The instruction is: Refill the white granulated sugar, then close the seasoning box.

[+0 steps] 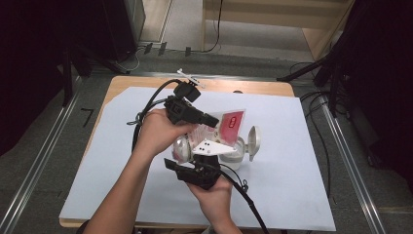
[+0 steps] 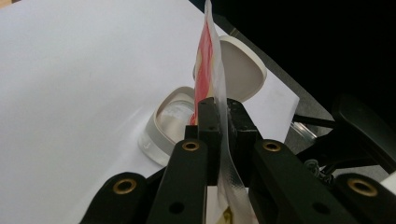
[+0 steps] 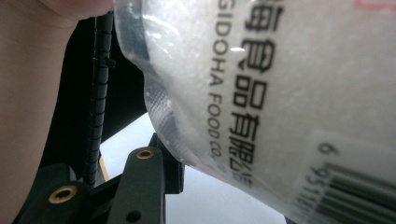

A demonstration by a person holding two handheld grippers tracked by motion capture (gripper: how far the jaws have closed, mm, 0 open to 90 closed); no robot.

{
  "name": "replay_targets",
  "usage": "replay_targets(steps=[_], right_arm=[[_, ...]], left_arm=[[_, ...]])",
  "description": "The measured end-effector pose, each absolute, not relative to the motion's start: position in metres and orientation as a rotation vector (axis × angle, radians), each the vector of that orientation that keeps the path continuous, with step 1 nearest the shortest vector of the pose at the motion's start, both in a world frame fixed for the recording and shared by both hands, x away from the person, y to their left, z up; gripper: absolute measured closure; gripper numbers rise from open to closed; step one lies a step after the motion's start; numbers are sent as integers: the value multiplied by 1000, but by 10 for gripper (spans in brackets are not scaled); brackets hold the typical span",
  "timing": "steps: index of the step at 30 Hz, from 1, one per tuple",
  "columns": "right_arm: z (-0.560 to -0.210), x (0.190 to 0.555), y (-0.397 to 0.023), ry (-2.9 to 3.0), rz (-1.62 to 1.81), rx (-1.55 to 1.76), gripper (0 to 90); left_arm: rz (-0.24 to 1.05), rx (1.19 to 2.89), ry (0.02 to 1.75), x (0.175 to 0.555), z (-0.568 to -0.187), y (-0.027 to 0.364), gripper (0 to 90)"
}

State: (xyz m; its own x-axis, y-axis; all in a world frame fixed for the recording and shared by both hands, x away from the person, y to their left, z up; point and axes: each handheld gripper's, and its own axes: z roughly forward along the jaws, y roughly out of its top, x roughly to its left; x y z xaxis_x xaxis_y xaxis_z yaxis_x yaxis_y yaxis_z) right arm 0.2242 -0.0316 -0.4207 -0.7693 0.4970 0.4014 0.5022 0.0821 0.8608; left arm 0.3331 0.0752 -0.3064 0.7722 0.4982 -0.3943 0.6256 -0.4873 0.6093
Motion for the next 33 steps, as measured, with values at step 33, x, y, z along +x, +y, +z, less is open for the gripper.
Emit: replay_targets(steps=[33], right_arm=[[-422, 223, -31, -2348, -1833, -1074, 622]], left_arm=[[-192, 2189, 817, 333, -308, 75, 878]])
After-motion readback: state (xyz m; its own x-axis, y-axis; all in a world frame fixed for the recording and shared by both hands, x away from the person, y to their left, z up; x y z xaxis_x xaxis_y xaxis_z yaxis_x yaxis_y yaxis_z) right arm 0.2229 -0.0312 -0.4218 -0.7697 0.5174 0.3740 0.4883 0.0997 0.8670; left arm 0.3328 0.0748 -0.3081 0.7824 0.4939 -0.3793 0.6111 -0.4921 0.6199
